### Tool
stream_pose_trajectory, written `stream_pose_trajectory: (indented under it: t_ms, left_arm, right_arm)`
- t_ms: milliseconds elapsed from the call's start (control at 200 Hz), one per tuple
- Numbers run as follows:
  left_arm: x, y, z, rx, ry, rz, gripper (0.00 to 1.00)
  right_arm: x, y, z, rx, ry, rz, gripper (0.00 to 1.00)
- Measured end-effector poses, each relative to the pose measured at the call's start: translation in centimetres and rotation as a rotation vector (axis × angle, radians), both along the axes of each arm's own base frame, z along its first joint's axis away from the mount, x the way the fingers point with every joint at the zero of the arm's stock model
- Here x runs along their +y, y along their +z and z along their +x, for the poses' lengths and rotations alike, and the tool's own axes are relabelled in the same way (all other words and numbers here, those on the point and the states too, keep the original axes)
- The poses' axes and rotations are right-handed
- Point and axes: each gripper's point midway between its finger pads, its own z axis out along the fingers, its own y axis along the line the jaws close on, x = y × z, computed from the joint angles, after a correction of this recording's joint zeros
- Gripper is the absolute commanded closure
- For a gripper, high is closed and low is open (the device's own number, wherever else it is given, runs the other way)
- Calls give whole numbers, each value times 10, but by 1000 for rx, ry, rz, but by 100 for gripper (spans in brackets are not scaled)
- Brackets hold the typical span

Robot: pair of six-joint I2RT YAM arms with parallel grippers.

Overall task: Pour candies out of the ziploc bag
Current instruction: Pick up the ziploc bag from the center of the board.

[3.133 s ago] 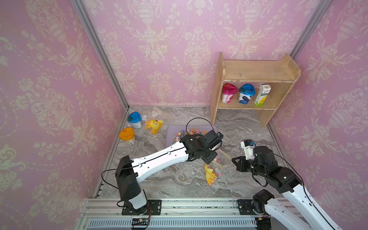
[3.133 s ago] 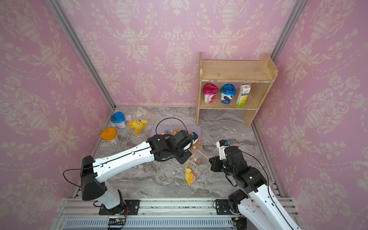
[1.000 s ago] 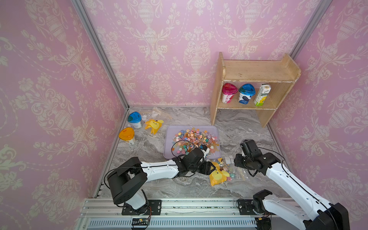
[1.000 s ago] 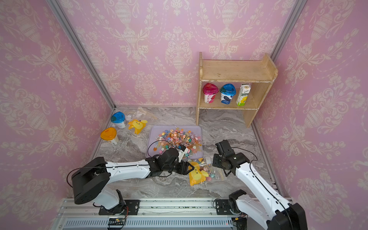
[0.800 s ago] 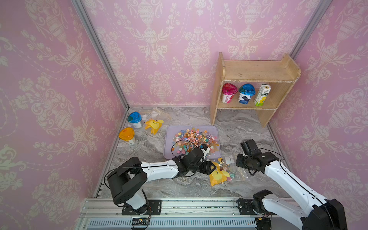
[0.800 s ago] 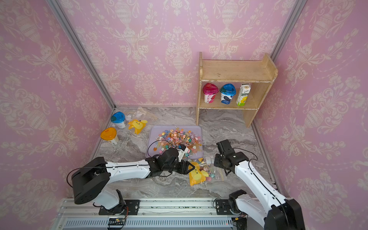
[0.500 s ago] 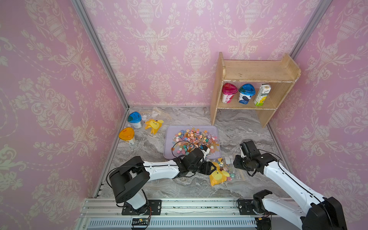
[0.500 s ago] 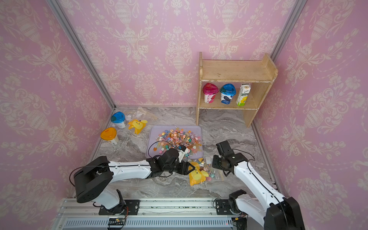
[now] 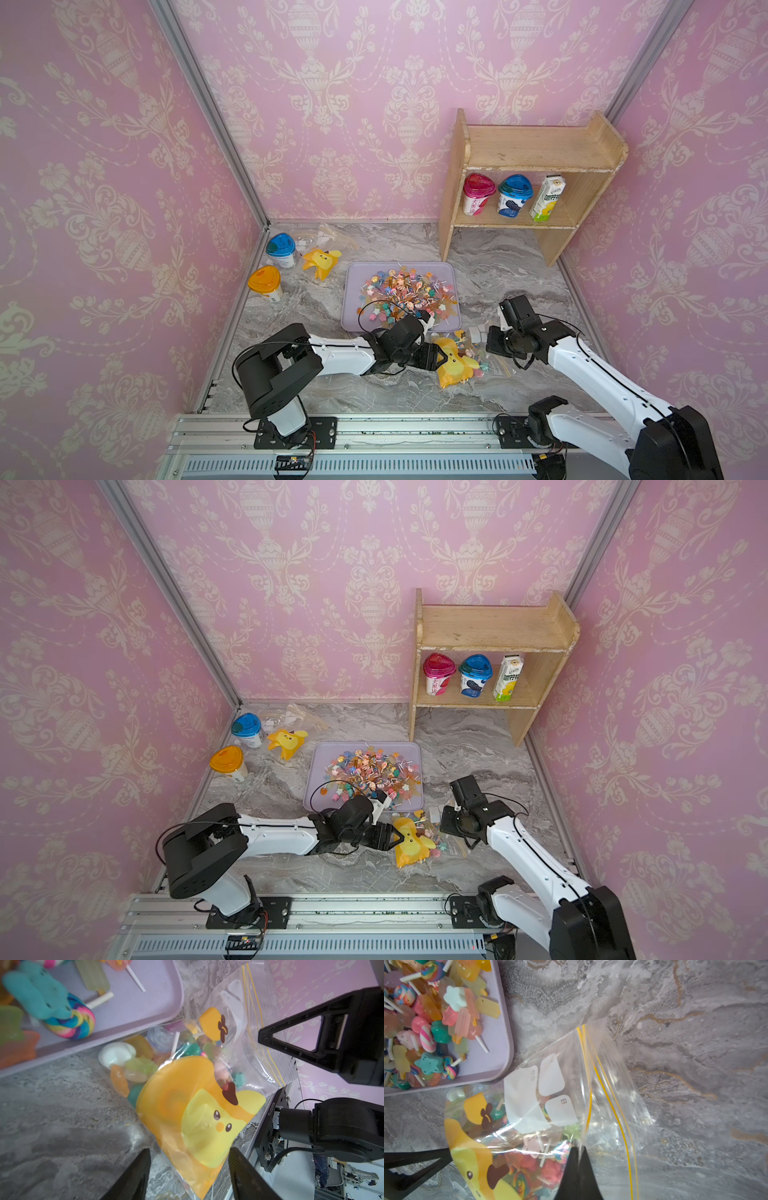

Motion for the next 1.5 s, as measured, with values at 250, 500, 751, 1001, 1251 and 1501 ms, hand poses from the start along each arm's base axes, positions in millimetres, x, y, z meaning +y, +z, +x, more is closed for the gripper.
stream_pose_trajectory:
  t_ms: [250,500,751,1001,1251,1501]
  left_arm:
    - [-2,-6,-2,17,-4,3,34]
    - [-8,-1,-3,25,-10,-33,34]
    - [-10,-15,-4,49,-9,-14,37]
    - [-16,-20,-4,72,6,-30,61]
    - [-24,-16,-1,84,13,-52,85]
    - [-26,-13,0,81,14,-57,100]
  right_arm:
    - [-3,2,-2,-3,-6,-13,100]
    - [8,35,0,-125,19,80,100]
    - [21,61,1,-237,59,181,100]
    - [24,55,-2,-227,66,198,100]
    - [28,58,-2,-239,78,221,100]
    - [39,65,-5,-253,122,265,100]
